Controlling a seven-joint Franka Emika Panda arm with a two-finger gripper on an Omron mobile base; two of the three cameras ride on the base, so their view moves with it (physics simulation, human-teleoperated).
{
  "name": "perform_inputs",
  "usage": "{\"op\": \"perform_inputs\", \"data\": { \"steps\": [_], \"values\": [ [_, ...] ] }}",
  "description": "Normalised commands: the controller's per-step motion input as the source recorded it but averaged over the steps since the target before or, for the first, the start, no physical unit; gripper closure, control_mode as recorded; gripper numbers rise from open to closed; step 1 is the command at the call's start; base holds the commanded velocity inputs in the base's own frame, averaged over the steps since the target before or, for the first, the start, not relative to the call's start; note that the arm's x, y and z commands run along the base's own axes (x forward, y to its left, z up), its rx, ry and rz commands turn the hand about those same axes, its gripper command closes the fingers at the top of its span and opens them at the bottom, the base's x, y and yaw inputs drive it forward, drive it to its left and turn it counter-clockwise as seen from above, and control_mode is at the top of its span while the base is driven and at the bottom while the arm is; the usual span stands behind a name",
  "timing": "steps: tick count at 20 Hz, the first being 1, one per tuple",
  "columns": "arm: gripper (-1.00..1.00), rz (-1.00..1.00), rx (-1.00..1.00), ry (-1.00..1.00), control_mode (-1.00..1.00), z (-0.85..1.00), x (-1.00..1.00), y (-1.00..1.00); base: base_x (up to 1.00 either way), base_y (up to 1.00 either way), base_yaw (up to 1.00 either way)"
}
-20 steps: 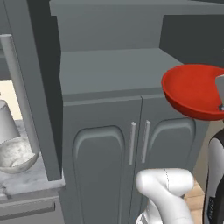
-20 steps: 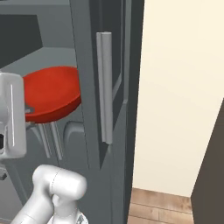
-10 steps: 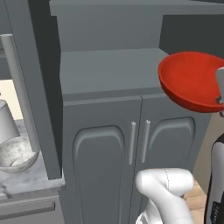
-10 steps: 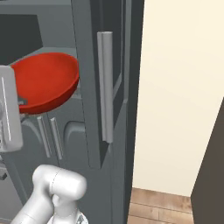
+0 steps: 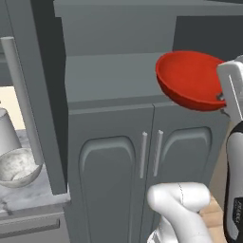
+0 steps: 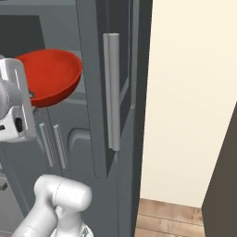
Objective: Open the cabinet. Pick the bowls from the counter and place them in the cabinet. Then close the cabinet.
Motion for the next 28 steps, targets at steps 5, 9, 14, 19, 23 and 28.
{"op": "perform_inputs", "data": {
  "steps": [5,9,14,19,23,28],
  "values": [
    [1.0,0.0,-0.02,0.0,-1.0,0.0,0.77,0.31,0.0,0.0,0.0],
    [1.0,0.0,-0.01,-0.02,-1.0,0.0,0.71,0.39,0.0,0.0,0.0],
    [1.0,0.03,0.0,-0.04,-1.0,0.0,0.69,0.42,0.0,0.0,0.0],
    [1.0,0.06,0.0,0.0,-1.0,0.0,0.79,0.32,0.0,0.0,0.0],
    [1.0,0.1,0.02,0.0,-1.0,-0.02,0.78,0.19,0.0,0.0,0.0],
    [1.0,0.09,0.01,0.0,-1.0,-0.09,0.87,0.24,0.0,0.0,0.0]
  ]
}}
